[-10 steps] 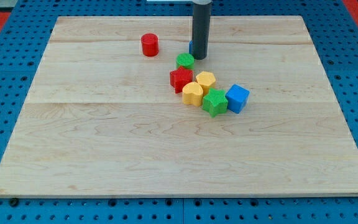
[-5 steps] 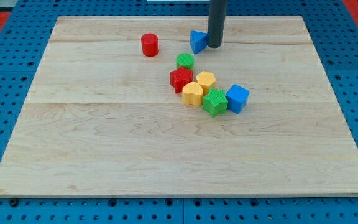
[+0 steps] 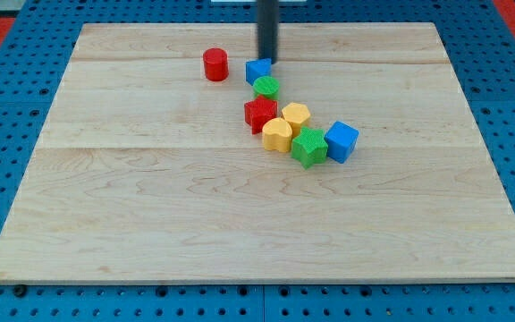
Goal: Push the blue triangle right to the red circle
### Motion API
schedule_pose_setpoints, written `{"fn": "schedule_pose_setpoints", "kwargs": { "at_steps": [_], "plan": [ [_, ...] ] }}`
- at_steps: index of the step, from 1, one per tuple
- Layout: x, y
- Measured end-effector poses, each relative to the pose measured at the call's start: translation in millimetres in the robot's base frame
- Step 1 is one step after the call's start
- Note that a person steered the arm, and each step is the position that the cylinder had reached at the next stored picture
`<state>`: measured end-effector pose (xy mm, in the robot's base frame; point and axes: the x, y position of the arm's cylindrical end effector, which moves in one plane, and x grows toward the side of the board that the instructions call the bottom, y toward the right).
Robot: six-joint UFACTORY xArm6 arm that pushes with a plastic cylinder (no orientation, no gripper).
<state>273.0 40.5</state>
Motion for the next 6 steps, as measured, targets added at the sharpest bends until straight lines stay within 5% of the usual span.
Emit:
{"fn": "schedule_pose_setpoints", "kwargs": {
  "at_steps": [2,4,6],
  "plan": [
    [12.7,78.2],
    [69.8,20.0],
    [41.0,-56.9]
  ]
}}
